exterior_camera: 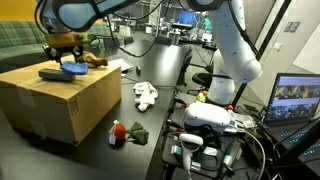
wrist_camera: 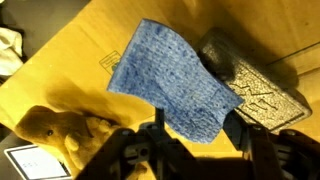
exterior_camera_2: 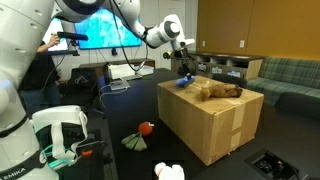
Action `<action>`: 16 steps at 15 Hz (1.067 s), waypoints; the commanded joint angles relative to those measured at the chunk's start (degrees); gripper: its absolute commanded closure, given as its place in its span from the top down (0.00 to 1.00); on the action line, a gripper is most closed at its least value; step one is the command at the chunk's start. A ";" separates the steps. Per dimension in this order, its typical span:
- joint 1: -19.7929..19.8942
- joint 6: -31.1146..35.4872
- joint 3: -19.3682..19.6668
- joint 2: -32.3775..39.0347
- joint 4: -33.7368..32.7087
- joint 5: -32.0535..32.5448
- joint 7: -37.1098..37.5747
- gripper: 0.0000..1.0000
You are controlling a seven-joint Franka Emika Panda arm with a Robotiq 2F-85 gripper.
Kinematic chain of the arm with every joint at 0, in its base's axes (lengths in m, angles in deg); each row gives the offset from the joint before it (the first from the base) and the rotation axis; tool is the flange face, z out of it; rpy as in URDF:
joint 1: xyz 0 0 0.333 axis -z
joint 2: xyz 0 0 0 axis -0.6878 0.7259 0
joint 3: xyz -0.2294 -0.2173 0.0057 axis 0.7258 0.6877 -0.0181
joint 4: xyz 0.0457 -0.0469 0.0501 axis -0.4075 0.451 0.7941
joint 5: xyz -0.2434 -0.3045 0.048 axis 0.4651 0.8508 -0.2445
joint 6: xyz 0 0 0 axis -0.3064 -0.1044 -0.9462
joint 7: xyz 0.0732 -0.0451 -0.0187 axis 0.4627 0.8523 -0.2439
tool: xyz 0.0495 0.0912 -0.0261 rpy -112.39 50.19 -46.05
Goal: Put the objects on the surface on the box and the objects on the box on the counter top
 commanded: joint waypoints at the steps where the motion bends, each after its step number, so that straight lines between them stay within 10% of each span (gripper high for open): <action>1: 0.90 -3.74 1.50 3.61 -7.08 0.92 1.46 0.35; 11: 9.98 -4.71 1.49 5.44 -11.48 -7.24 -3.16 0.35; 14: 9.95 -6.11 0.95 6.50 -12.61 -8.39 -3.97 0.84; 16: 11.73 -5.03 0.92 11.66 -16.08 -9.34 -6.47 0.92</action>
